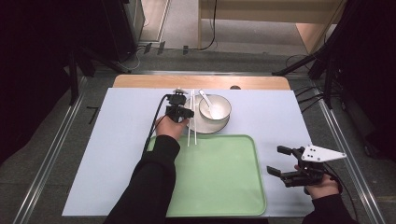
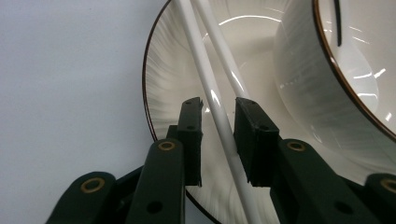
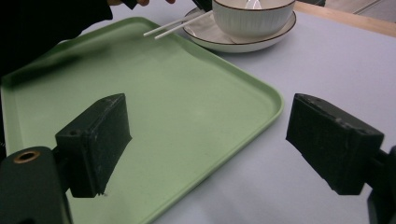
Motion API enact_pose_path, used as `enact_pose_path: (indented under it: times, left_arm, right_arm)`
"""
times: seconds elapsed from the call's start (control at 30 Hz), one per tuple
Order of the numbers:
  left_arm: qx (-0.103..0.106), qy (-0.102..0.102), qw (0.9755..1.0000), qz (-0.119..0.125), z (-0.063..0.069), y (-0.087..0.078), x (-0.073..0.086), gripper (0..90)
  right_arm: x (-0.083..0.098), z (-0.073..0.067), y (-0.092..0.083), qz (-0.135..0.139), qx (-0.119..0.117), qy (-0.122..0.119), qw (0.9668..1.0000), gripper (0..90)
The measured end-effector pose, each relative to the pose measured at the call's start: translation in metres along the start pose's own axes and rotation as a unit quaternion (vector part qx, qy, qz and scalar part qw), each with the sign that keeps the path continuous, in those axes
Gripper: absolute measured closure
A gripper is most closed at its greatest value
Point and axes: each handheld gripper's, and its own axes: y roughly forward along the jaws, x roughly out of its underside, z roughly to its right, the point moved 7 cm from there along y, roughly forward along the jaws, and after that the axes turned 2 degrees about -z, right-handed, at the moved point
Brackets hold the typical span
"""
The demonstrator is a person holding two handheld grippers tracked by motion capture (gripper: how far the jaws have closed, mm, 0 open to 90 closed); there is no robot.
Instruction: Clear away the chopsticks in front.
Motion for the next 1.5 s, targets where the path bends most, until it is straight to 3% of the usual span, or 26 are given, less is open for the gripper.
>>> enact_pose_path:
  times: [0.43, 0.8, 1.07, 1.2, 1.5]
  left_arm:
    - [0.013, -0.051, 0.9986, 0.003, -0.002, 0.006, -0.003, 80.6]
    - [0.023, -0.063, 0.9977, -0.002, -0.007, 0.002, -0.003, 84.6]
    - [0.052, -0.058, 0.9968, 0.018, -0.009, -0.031, -0.001, 84.7]
    - [0.056, -0.042, 0.9973, 0.021, -0.013, -0.047, 0.013, 84.7]
    - [0.067, -0.029, 0.9972, 0.018, -0.029, -0.083, 0.05, 84.7]
  right_arm:
    - [0.0, 0.0, 0.001, -0.001, -0.001, -0.002, 1.0, 14.0]
    - [0.0, 0.0, 0.001, -0.001, -0.001, -0.002, 1.0, 14.0]
    - [0.0, -0.001, 0.0, -0.001, -0.001, -0.002, 1.0, 14.0]
    - [0.0, -0.001, 0.0, -0.001, -0.001, -0.003, 1.0, 14.0]
    - [0.001, -0.001, 0.0, -0.002, 0.0, -0.004, 1.0, 14.0]
